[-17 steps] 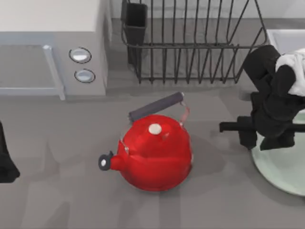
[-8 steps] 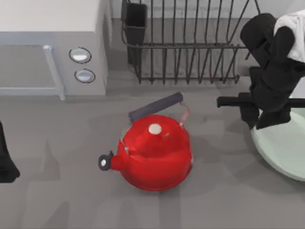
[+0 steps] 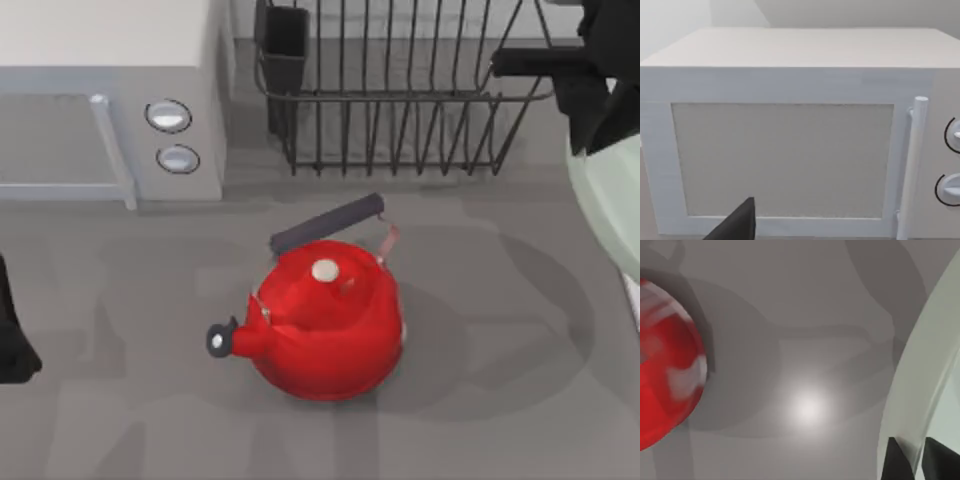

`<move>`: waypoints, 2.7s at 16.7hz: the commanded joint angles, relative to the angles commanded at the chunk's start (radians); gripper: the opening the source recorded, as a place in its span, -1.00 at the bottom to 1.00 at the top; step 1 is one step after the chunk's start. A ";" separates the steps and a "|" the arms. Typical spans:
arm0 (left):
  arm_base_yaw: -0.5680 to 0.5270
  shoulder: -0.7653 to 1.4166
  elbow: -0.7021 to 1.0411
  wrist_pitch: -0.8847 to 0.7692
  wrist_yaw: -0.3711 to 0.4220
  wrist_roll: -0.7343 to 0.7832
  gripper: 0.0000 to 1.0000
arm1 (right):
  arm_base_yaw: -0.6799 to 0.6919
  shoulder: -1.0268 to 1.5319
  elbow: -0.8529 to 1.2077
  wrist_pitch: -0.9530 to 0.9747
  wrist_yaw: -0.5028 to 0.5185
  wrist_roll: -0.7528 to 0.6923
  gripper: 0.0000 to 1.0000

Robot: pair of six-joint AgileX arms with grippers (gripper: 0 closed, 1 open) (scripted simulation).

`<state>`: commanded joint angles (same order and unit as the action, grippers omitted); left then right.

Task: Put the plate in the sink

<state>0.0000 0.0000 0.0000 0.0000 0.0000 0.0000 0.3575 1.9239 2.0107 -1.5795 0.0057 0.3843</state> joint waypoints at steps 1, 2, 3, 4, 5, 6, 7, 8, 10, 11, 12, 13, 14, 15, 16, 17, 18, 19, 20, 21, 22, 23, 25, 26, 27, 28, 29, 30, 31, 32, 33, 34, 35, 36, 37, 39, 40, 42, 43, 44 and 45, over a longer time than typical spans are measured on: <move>0.000 0.000 0.000 0.000 0.000 0.000 1.00 | -0.002 -0.006 0.049 -0.050 0.000 -0.002 -1.00; 0.000 0.000 0.000 0.000 0.000 0.000 1.00 | -0.003 -0.012 0.089 -0.090 0.000 -0.003 -1.00; 0.000 0.000 0.000 0.000 0.000 0.000 1.00 | -0.004 -0.018 0.117 -0.120 0.000 -0.005 -1.00; 0.000 0.000 0.000 0.000 0.000 0.000 1.00 | -0.005 -0.021 0.135 -0.138 0.000 -0.006 -1.00; 0.000 0.000 0.000 0.000 0.000 0.000 1.00 | -0.006 -0.023 0.144 -0.147 0.000 -0.006 -1.00; 0.000 0.000 0.000 0.000 0.000 0.000 1.00 | -0.006 -0.023 0.144 -0.147 0.000 -0.006 -1.00; 0.000 0.000 0.000 0.000 0.000 0.000 1.00 | -0.006 -0.023 0.144 -0.147 0.000 -0.006 -1.00; 0.000 0.000 0.000 0.000 0.000 0.000 1.00 | -0.006 -0.023 0.144 -0.147 0.000 -0.006 -1.00; 0.000 0.000 0.000 0.000 0.000 0.000 1.00 | -0.002 -0.018 0.144 -0.145 -0.001 -0.006 -1.00; 0.000 0.000 0.000 0.000 0.000 0.000 1.00 | -0.010 -0.006 0.156 -0.146 0.000 -0.014 -1.00; 0.000 0.000 0.000 0.000 0.000 0.000 1.00 | -0.024 0.017 0.179 -0.149 0.000 -0.029 -1.00; 0.000 0.000 0.000 0.000 0.000 0.000 1.00 | -0.045 0.051 0.212 -0.153 0.000 -0.049 -1.00; 0.000 0.000 0.000 0.000 0.000 0.000 1.00 | -0.070 0.095 0.256 -0.158 0.000 -0.074 -1.00; 0.000 0.000 0.000 0.000 0.000 0.000 1.00 | -0.099 0.150 0.310 -0.163 0.000 -0.103 -1.00; 0.000 0.000 0.000 0.000 0.000 0.000 1.00 | -0.132 0.216 0.372 -0.167 0.001 -0.135 -1.00; 0.000 0.000 0.000 0.000 0.000 0.000 1.00 | -0.167 0.290 0.438 -0.172 0.001 -0.170 -1.00; 0.000 0.000 0.000 0.000 0.000 0.000 1.00 | -0.203 0.369 0.508 -0.175 0.001 -0.206 -1.00; 0.000 0.000 0.000 0.000 0.000 0.000 1.00 | -0.241 0.448 0.577 -0.178 0.002 -0.244 -1.00; 0.000 0.000 0.000 0.000 0.000 0.000 1.00 | -0.278 0.525 0.643 -0.180 0.002 -0.281 -1.00; 0.000 0.000 0.000 0.000 0.000 0.000 1.00 | -0.314 0.593 0.704 -0.181 0.002 -0.316 -1.00; 0.000 0.000 0.000 0.000 0.000 0.000 1.00 | -0.347 0.652 0.759 -0.181 0.003 -0.350 -1.00; 0.000 0.000 0.000 0.000 0.000 0.000 1.00 | -0.377 0.700 0.806 -0.181 0.003 -0.380 -1.00; 0.000 0.000 0.000 0.000 0.000 0.000 1.00 | -0.423 0.765 0.870 -0.180 0.003 -0.425 -1.00; 0.000 0.000 0.000 0.000 0.000 0.000 1.00 | -0.435 0.782 0.886 -0.180 0.004 -0.438 -1.00; 0.000 0.000 0.000 0.000 0.000 0.000 1.00 | -0.440 0.787 0.892 -0.180 0.004 -0.442 -1.00; 0.000 0.000 0.000 0.000 0.000 0.000 1.00 | -0.440 0.787 0.892 -0.180 0.004 -0.442 -1.00; 0.000 0.000 0.000 0.000 0.000 0.000 1.00 | -0.440 0.787 0.892 -0.180 0.004 -0.442 -1.00; 0.000 0.000 0.000 0.000 0.000 0.000 1.00 | -0.440 0.787 0.892 -0.180 0.004 -0.442 -1.00; 0.000 0.000 0.000 0.000 0.000 0.000 1.00 | -0.440 0.787 0.892 -0.180 0.004 -0.442 -0.85; 0.000 0.000 0.000 0.000 0.000 0.000 1.00 | -0.440 0.787 0.892 -0.180 0.004 -0.442 -0.70; 0.000 0.000 0.000 0.000 0.000 0.000 1.00 | -0.440 0.787 0.892 -0.180 0.004 -0.442 -0.55; 0.000 0.000 0.000 0.000 0.000 0.000 1.00 | -0.440 0.787 0.892 -0.180 0.004 -0.442 -0.40; 0.000 0.000 0.000 0.000 0.000 0.000 1.00 | -0.440 0.787 0.892 -0.180 0.004 -0.442 -0.25; 0.000 0.000 0.000 0.000 0.000 0.000 1.00 | -0.440 0.787 0.892 -0.180 0.004 -0.442 -0.10; 0.000 0.000 0.000 0.000 0.000 0.000 1.00 | -0.440 0.787 0.892 -0.180 0.004 -0.442 0.06; 0.000 0.000 0.000 0.000 0.000 0.000 1.00 | -0.440 0.787 0.892 -0.180 0.004 -0.442 0.36; 0.000 0.000 0.000 0.000 0.000 0.000 1.00 | -0.440 0.787 0.892 -0.180 0.004 -0.442 0.51; 0.000 0.000 0.000 0.000 0.000 0.000 1.00 | -0.440 0.787 0.892 -0.180 0.004 -0.442 0.81; 0.000 0.000 0.000 0.000 0.000 0.000 1.00 | -0.440 0.787 0.892 -0.180 0.004 -0.442 0.96; 0.000 0.000 0.000 0.000 0.000 0.000 1.00 | -0.440 0.787 0.892 -0.180 0.004 -0.442 1.00; 0.000 0.000 0.000 0.000 0.000 0.000 1.00 | -0.440 0.787 0.892 -0.180 0.004 -0.442 1.00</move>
<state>0.0000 0.0000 0.0000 0.0000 0.0000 0.0000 -0.0824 2.7112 2.9028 -1.7593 0.0093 -0.0579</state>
